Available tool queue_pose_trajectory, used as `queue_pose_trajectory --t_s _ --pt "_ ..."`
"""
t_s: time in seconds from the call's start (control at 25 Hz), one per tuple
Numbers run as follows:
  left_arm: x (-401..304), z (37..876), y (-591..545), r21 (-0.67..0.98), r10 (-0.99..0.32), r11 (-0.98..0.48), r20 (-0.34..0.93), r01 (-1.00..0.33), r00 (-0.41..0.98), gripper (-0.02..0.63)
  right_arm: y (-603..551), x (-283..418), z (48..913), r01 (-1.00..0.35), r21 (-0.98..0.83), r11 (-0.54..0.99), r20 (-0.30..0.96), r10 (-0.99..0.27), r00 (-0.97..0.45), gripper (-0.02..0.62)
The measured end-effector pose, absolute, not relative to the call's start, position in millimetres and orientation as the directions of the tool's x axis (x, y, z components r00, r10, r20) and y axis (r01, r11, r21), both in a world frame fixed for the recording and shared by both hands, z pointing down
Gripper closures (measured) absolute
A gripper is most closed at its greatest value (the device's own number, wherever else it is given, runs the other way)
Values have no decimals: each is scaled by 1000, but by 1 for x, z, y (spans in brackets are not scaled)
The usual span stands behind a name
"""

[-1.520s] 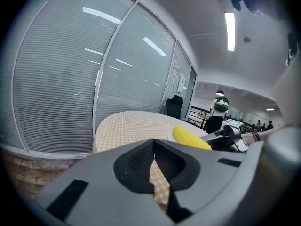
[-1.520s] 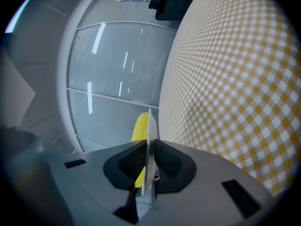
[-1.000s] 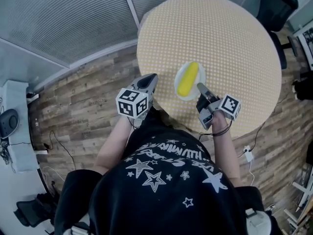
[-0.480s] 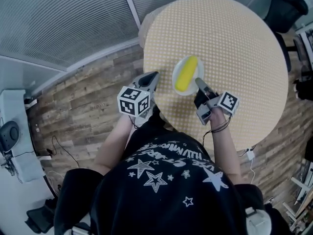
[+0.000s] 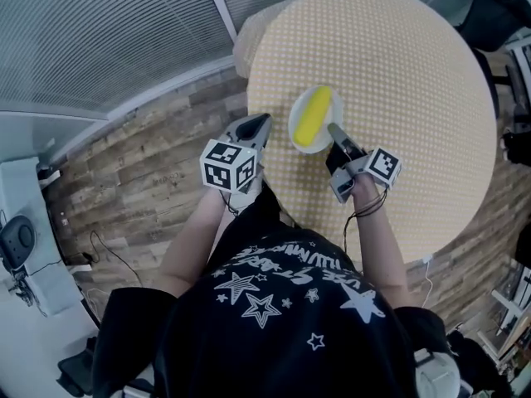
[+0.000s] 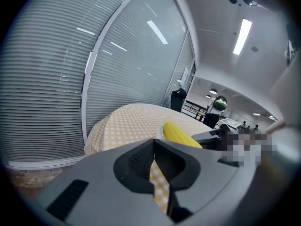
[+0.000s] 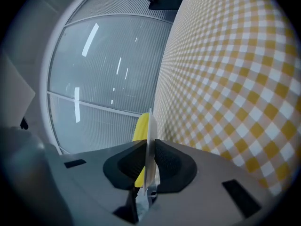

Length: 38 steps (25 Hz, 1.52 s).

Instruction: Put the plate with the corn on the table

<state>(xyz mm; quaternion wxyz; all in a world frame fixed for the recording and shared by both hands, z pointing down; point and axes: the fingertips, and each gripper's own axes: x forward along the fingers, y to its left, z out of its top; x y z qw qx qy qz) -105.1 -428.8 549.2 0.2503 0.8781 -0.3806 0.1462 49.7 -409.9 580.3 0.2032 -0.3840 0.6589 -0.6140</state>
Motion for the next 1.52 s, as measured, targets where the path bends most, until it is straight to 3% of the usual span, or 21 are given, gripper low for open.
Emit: queue_pose_trajectory --t_s 0.68,1.12,1.52 --pt "-80 557 -443 337 -547 -611 474 -716 690 598 -408 54 603 -266 -952 -151 286 -749 -598 544" --pt "-96 567 -443 342 -548 -603 479 -721 686 598 -416 43 623 -523 -818 -238 524 -683 -509 546" --pt "-95 560 -435 325 -561 -609 469 -724 682 598 -413 52 622 -584 -779 -229 548 -702 -455 541"
